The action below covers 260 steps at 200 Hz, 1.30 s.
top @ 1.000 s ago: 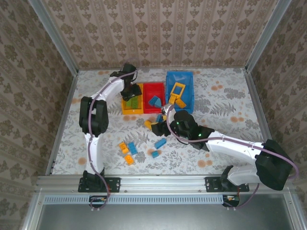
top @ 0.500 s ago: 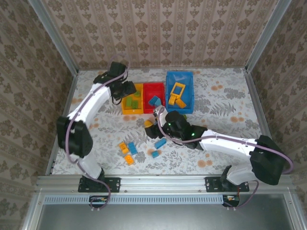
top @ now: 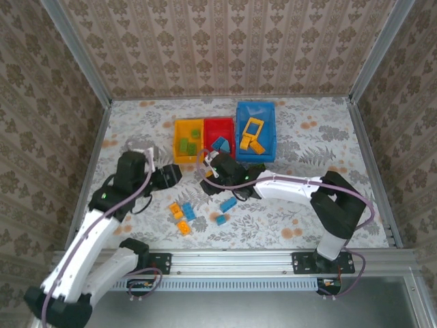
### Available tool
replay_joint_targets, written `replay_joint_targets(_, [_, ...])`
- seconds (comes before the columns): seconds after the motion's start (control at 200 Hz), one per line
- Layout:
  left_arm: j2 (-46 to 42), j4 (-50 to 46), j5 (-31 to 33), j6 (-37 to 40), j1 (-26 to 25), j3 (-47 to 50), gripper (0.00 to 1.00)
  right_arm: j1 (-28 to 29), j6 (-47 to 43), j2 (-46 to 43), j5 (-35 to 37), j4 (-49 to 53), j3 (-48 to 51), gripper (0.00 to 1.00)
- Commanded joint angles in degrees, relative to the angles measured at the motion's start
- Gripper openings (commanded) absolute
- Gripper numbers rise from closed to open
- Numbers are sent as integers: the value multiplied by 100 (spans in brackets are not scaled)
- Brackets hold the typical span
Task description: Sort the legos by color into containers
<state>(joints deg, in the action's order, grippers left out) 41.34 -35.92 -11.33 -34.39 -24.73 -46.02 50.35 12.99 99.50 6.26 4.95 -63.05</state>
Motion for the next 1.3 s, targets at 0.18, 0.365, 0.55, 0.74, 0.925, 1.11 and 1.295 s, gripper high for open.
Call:
replay_joint_targets(0.18, [-1743,-859,-960,215,-72,713,64,-237,-852,901,-524,716,-953,71])
replay_joint_targets(0.365, [-1804,-930,-847,74,-110,705,64,-326,-873,1446,-362,1210,-1564,68])
replay_joint_targets(0.55, [-1665,-807,-828,57,-110,641,65,-358,-902,1724,-368,1297,-1798,64])
replay_joint_targets(0.74, [-1616,-697,-814,46,-106,663,65,-351,-908,2049,-503,1424,-1917,56])
replay_joint_targets(0.925, [-1517,-596,-809,46,-110,665,65,-347,-938,2165,-598,1318,-1904,44])
replay_joint_targets(1.11, [-1339,-464,-828,71,-103,630,65,-329,-921,1860,-619,1076,-1784,23])
replay_joint_targets(1.295, [-927,-103,-764,147,-378,480,65,-401,-794,566,-217,709,-1187,17])
